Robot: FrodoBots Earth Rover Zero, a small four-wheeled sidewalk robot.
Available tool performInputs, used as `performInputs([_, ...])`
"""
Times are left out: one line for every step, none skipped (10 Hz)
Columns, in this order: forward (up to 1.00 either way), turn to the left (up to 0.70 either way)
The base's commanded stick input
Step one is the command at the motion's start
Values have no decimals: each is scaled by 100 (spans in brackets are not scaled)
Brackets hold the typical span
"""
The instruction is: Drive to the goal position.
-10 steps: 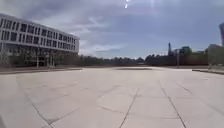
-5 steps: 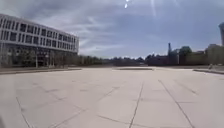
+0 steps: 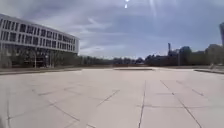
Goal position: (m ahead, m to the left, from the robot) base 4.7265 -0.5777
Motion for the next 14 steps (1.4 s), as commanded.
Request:
performInputs([50, 0])
performInputs([50, 0])
performInputs([50, 0])
performInputs([50, 0])
performInputs([50, 0])
performInputs([50, 0])
performInputs([50, 0])
performInputs([50, 0])
performInputs([50, 0])
performInputs([50, 0])
performInputs([50, 0])
performInputs([50, 0])
performInputs([50, 0])
performInputs([50, 0])
